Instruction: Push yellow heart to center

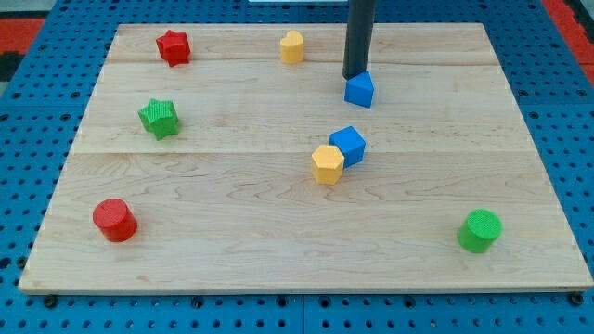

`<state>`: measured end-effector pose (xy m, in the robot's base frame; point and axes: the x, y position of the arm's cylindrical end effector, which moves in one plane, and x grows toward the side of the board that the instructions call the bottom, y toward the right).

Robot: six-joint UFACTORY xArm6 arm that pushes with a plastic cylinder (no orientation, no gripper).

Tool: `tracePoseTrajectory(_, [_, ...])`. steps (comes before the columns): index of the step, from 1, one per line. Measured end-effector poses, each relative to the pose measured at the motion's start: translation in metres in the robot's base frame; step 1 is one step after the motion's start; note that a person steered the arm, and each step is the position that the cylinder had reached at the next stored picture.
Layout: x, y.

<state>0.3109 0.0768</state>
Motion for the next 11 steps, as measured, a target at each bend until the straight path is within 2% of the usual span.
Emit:
tracePoseTrajectory(1, [0.03, 0.0])
tracePoseTrajectory(2, [0.038, -0.002])
tracePoseTrajectory(4, [-0.063, -0.001])
tracePoseTrajectory(5, [-0.102, -0.028])
tracePoseTrajectory(6, [-0.116, -0.092])
tracePoseTrajectory(7, [-0.116, -0.093])
tracePoseTrajectory(9, [-0.056, -0.093])
tracePoseTrajectory(10, [-0.054, -0.093])
tracePoseTrajectory(11, [-0.033, -0.093])
